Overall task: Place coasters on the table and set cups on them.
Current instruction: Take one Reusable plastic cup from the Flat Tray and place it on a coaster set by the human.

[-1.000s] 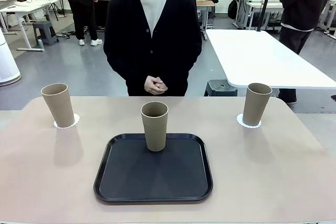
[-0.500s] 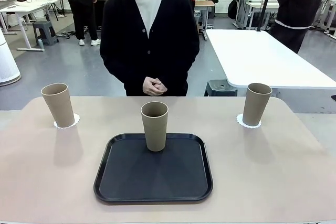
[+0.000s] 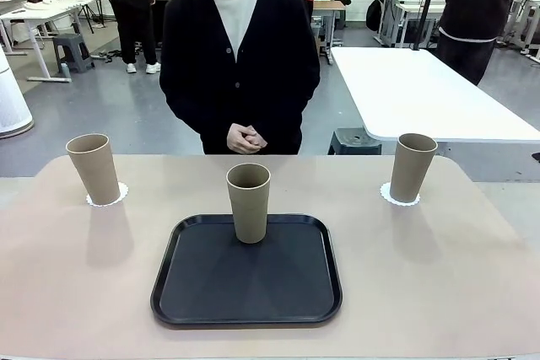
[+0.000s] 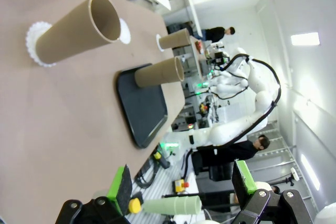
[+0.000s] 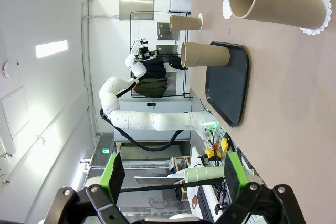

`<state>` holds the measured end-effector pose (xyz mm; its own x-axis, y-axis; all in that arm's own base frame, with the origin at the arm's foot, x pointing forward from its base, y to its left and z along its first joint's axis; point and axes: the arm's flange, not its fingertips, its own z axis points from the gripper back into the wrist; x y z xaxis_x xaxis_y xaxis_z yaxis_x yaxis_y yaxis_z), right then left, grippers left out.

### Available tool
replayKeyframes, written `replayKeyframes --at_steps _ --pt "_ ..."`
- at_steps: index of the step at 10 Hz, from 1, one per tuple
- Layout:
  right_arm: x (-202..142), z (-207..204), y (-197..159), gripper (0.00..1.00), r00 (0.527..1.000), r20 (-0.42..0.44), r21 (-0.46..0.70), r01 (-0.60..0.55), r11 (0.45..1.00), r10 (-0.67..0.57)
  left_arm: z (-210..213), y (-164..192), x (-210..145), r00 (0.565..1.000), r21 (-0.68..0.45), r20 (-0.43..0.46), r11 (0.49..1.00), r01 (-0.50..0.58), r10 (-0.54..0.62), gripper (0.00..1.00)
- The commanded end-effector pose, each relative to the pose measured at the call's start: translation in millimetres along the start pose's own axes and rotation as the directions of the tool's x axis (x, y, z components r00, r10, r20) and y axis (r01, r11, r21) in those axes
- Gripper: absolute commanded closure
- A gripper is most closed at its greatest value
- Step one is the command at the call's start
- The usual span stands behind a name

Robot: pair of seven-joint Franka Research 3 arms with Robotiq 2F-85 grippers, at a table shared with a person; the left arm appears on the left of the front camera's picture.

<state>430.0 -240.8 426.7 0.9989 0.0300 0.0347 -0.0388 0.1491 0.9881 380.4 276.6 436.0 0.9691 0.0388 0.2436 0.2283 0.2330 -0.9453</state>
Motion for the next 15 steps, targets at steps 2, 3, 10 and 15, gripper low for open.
replayKeyframes --at_steps 2,3,10,15 --pt "1.8 -1.5 1.7 0.00 1.000 0.025 0.011 0.015 1.000 -0.015 1.2 -3.6 0.0 1.000 -0.005 0.003 1.000 -0.002 0.002 0.00" --pt "1.8 -1.5 1.7 0.00 1.000 0.025 0.011 0.015 1.000 -0.015 1.2 -3.6 0.0 1.000 -0.005 0.003 1.000 -0.002 0.002 0.00" --pt "15.5 -138.3 144.5 0.00 0.934 -0.183 -0.308 -0.349 0.885 0.305 1.2 -3.6 0.0 1.000 -0.005 0.003 1.000 -0.002 0.002 0.00" --pt "18.2 -359.2 149.0 0.00 0.584 -0.534 -0.398 -0.811 0.428 0.611 1.2 -3.6 0.0 1.000 -0.005 0.003 1.000 -0.002 0.002 0.00"
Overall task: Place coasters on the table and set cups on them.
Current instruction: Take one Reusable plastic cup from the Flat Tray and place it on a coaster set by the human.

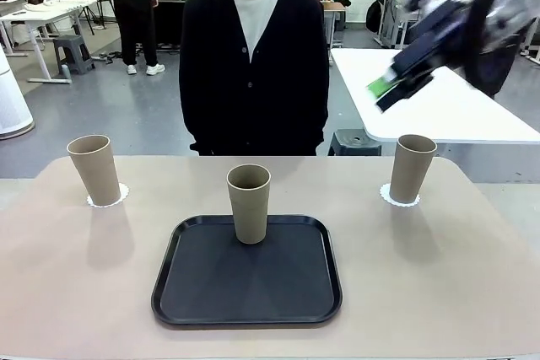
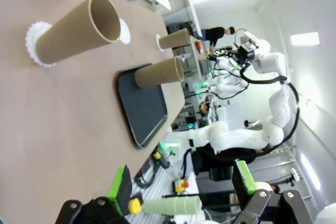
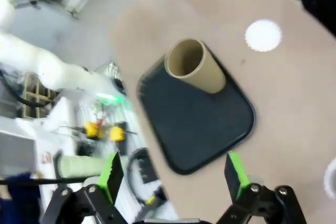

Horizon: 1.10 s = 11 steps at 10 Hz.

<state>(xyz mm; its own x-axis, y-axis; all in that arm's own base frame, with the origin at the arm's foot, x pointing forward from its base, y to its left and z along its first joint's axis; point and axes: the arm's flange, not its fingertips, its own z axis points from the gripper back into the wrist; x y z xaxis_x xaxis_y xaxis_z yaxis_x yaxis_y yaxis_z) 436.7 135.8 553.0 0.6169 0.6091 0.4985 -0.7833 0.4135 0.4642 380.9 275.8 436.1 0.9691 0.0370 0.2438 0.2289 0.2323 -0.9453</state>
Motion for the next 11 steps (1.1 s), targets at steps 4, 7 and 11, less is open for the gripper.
replayKeyframes --at_steps 4,7,11 --pt "-30.0 -83.2 -26.7 0.00 0.952 -0.108 -0.154 -0.301 0.941 0.286 2.0 -3.5 -0.4 1.000 -0.005 0.005 1.000 -0.003 0.003 0.00" --pt "-31.0 -89.2 -26.0 0.00 0.952 -0.137 -0.160 -0.294 0.942 0.274 2.0 -3.5 -0.4 1.000 -0.005 0.005 1.000 -0.003 0.003 0.00" --pt "-31.0 -89.2 -26.0 0.00 0.952 -0.137 -0.160 -0.294 0.942 0.274 2.0 -3.5 -0.4 1.000 -0.005 0.005 1.000 -0.003 0.003 0.00"
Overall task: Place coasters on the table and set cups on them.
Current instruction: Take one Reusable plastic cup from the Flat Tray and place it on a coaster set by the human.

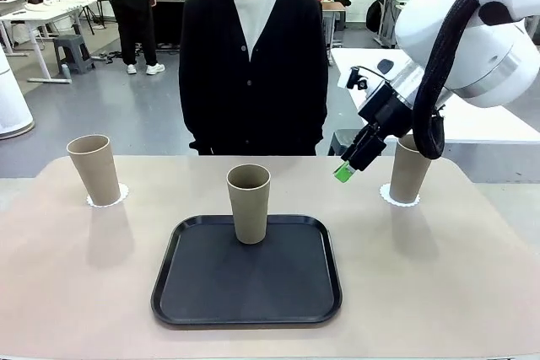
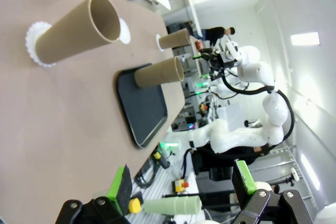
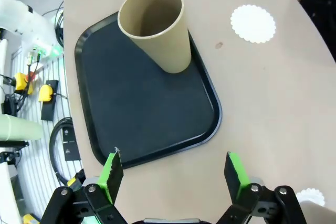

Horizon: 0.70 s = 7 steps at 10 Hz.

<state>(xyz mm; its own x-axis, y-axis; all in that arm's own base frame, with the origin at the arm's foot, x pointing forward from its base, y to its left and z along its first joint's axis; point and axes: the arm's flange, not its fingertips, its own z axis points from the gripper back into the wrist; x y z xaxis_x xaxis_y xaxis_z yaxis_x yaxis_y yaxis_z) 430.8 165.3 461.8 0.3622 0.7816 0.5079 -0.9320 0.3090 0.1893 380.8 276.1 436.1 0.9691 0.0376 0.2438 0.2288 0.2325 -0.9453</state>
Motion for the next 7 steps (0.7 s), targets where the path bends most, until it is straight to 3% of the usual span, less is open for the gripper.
replayKeyframes --at_steps 1,2,3,5,7 --pt "-1.6 0.5 -0.7 0.00 1.000 -0.001 0.004 0.004 1.000 -0.004 1.7 -3.6 -0.3 1.000 -0.005 0.004 1.000 -0.003 0.003 0.00" --pt "2.3 -12.9 3.3 0.00 0.971 0.058 -0.007 -0.233 0.972 0.233 1.7 -3.6 -0.3 1.000 -0.005 0.004 1.000 -0.003 0.003 0.00" --pt "9.4 -39.6 -2.7 0.00 0.931 0.136 -0.008 -0.339 0.941 0.337 1.7 -3.6 -0.3 1.000 -0.005 0.004 1.000 -0.003 0.003 0.00" --pt "14.2 -73.5 -20.8 0.00 0.864 0.284 -0.013 -0.429 0.903 0.415 1.7 -3.6 -0.3 1.000 -0.005 0.004 1.000 -0.003 0.003 0.00" --pt "2.5 -96.8 -35.6 0.00 0.806 0.473 -0.015 -0.396 0.918 0.355 1.7 -3.6 -0.3 1.000 -0.005 0.004 1.000 -0.003 0.003 0.00"
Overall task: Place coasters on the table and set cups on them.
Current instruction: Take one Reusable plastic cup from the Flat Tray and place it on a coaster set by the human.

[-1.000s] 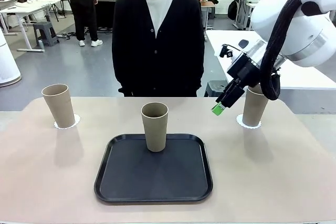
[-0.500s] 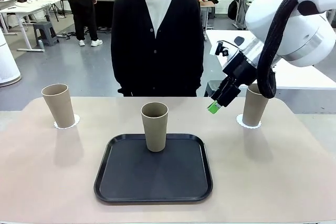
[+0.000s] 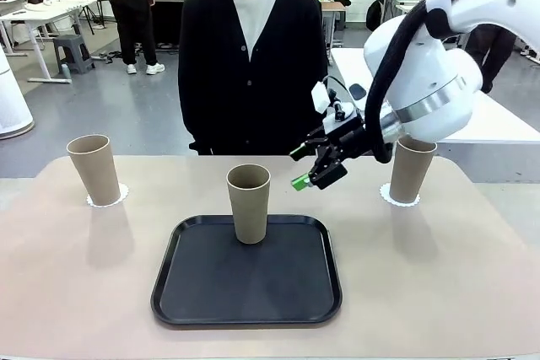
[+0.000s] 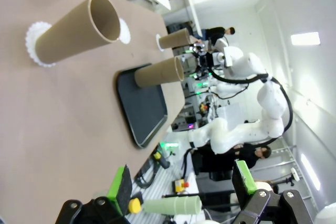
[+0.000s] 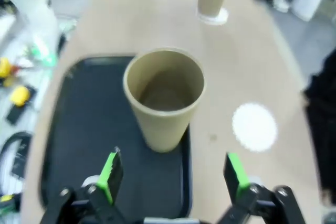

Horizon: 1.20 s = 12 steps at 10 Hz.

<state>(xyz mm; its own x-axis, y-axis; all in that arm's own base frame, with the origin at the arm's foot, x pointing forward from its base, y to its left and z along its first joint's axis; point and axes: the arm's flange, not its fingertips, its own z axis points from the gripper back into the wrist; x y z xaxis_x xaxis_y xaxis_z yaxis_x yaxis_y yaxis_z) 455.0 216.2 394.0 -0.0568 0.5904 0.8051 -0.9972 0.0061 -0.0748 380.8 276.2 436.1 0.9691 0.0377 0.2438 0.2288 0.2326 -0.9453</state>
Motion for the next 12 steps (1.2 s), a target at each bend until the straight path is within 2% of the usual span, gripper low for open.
replayKeyframes --at_steps 1,3,8,9,12 --pt "-26.9 -11.4 -10.8 0.00 0.986 0.163 0.025 0.010 1.000 -0.014 1.6 -3.6 -0.3 1.000 -0.005 0.004 1.000 -0.003 0.003 0.00" --pt "-32.1 -20.1 -6.8 0.00 0.981 0.190 0.031 0.019 0.999 -0.024 1.6 -3.6 -0.3 1.000 -0.005 0.004 1.000 -0.003 0.003 0.00" --pt "-37.9 -24.7 -6.0 0.00 0.979 0.174 0.069 0.096 0.993 -0.107 1.6 -3.6 -0.3 1.000 -0.005 0.004 1.000 -0.003 0.003 0.00" --pt "-35.7 -23.6 -3.1 0.00 0.981 0.185 0.062 0.042 0.997 -0.053 1.6 -3.6 -0.3 1.000 -0.005 0.004 1.000 -0.003 0.003 0.00" --pt "-35.7 -23.6 -3.1 0.00 0.981 0.185 0.062 0.042 0.997 -0.053 1.6 -3.6 -0.3 1.000 -0.005 0.004 1.000 -0.003 0.003 0.00"
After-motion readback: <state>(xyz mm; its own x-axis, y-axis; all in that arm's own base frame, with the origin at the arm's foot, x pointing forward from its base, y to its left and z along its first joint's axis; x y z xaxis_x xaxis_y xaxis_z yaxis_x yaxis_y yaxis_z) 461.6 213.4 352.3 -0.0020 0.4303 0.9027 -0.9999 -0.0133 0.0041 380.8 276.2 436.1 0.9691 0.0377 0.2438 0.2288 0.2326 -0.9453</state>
